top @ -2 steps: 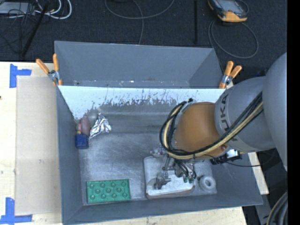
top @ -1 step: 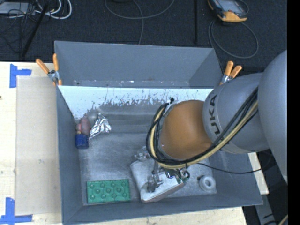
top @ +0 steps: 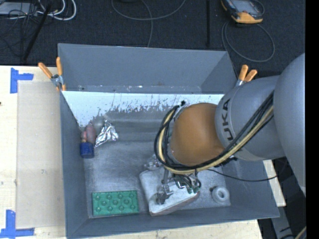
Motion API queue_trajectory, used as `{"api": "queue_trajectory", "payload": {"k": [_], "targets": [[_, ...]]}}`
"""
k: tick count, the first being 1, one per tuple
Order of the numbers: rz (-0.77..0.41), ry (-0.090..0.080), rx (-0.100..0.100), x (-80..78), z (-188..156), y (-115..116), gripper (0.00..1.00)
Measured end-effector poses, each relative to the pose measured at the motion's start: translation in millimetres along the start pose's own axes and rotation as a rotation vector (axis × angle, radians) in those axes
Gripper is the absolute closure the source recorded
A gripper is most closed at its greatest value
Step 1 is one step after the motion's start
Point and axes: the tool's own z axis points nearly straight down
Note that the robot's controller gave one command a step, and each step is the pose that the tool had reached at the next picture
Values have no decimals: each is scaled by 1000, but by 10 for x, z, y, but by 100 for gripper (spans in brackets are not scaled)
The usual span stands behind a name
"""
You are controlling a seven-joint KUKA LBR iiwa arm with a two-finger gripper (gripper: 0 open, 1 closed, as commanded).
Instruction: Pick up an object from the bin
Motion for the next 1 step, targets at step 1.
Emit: {"api": "queue_trajectory", "payload": {"k": [1], "targets": [[-66, 16, -3, 71, -1448, -111, 100]]}}
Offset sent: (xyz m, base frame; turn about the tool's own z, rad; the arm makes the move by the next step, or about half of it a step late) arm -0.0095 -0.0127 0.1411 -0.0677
